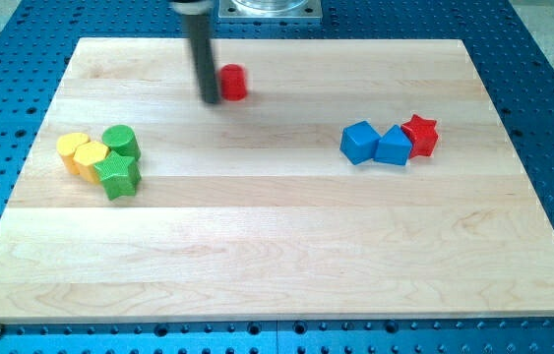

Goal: Push the red circle into the triangle

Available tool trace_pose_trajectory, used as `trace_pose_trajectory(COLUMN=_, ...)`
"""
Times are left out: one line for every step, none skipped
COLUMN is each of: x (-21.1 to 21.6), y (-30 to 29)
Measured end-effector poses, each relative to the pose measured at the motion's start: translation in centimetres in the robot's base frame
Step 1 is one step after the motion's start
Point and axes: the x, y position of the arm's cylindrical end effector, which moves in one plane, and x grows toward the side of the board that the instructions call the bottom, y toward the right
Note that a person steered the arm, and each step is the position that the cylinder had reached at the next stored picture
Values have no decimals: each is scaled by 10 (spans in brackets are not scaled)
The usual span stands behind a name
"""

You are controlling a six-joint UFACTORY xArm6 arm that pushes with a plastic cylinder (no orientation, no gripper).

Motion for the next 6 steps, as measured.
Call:
trace_pose_trajectory(x=-2, y=22)
trace_pose_trajectory(x=-38, y=-71)
trace_pose_trajectory(x=-70, y=-70)
trace_pose_trajectory(x=-62, y=24)
trace_pose_trajectory(x=-50, y=107)
trace_pose_trajectory(x=-97, y=57)
